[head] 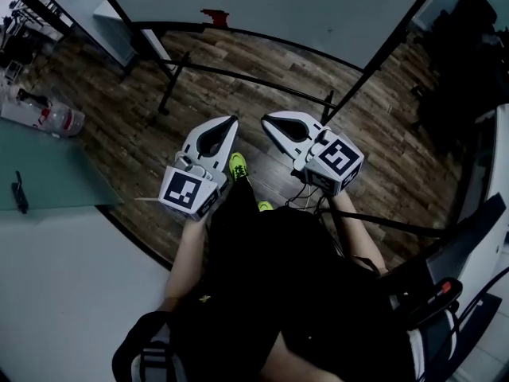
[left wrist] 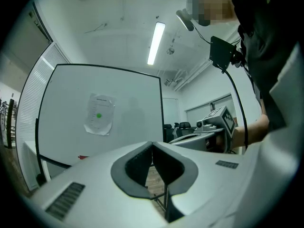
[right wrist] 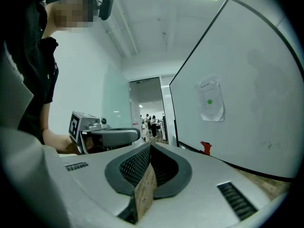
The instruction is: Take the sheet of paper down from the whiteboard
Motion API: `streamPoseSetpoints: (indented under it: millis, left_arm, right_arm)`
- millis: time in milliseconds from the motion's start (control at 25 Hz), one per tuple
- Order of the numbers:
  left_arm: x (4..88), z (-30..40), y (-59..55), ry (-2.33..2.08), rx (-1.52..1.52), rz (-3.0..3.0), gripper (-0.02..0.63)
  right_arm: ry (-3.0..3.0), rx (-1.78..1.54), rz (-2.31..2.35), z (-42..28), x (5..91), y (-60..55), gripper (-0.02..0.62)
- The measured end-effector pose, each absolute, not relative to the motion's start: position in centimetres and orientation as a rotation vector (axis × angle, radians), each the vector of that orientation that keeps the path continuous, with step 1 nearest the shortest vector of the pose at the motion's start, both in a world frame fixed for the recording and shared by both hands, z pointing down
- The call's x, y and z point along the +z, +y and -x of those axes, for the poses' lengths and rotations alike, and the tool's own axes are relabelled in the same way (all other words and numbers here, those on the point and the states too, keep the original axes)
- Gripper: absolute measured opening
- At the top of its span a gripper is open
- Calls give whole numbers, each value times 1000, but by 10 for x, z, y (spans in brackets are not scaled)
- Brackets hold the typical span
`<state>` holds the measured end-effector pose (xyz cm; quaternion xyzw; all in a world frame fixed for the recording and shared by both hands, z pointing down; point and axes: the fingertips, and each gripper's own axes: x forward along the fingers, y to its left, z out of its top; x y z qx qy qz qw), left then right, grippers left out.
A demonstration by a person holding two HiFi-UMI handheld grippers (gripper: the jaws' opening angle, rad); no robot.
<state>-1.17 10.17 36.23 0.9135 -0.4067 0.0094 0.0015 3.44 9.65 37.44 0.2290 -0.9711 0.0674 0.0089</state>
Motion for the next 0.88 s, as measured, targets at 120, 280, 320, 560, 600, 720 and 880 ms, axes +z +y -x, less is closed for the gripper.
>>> streamPoseSetpoints:
  millis: [120,280,320,560,600,720,880]
  left_arm:
    - [364,11,91,-1253,35,-2864,18]
    - [362,15,66,-1241,24,-2871,18]
    - [360,16,60,-1242,19,-2874,18]
    - [350,27,28,-1235,-1,-2886,18]
    - [349,30,22,-1229,0,-2890,18]
    - [349,34,4,-1214,-2,-2894,18]
    - [348,38,-19,-1189,-6,-2901,18]
  right_arm:
    - [-3024,212,-722,-33,376,85,0]
    - [-3027,204,-728,-28,373,63,0]
    - [-3027,202,-727,-26,372,57,0]
    - [-3027,200,-735,-11,363,25,0]
    - [-3027,201,-739,-8,362,20,0]
    - [-3019,207,-758,-3,362,3,0]
    - [-3004,215,-785,0,363,-18,0]
